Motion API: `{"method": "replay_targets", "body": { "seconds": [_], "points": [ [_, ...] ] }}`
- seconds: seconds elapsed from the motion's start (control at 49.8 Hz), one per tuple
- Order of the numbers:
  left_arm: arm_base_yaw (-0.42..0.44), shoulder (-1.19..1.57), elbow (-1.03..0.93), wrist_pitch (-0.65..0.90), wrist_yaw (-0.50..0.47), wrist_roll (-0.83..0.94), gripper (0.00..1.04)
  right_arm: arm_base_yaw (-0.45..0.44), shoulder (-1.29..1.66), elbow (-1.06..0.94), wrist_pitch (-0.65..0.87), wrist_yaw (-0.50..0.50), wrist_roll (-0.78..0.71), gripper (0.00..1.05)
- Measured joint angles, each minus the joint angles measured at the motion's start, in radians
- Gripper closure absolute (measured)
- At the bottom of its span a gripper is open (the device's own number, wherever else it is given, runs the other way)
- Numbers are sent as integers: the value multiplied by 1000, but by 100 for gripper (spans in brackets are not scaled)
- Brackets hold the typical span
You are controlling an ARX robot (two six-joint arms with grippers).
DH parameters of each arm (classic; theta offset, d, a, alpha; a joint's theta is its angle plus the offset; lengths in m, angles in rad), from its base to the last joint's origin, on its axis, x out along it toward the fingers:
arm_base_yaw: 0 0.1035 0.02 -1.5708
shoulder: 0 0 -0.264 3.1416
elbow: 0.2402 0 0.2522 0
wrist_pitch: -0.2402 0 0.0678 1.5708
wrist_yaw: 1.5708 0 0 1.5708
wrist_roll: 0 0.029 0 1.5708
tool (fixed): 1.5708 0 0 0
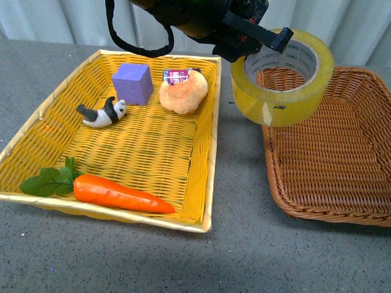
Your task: Move tape to another basket
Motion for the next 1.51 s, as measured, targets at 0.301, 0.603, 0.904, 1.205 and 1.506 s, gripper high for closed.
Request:
{"method": "replay_targets", "body": {
  "seconds": [0.301, 0.603, 0.904, 1.205, 1.506],
  "points": [
    [0, 0, 0, 0, 0, 0, 91, 55, 370, 288, -63, -35, 61, 9],
    [0, 0, 0, 0, 0, 0, 91, 142, 537, 433, -140, -43, 50, 9],
    [0, 0, 0, 0, 0, 0, 91, 186, 647, 495, -139, 8, 48, 9],
    [0, 0, 0, 0, -3, 1, 91, 184, 715, 530, -126, 22, 82, 9],
    [0, 0, 0, 0, -3, 2, 91, 198, 742, 562, -148, 32, 153, 34]
  ]
}}
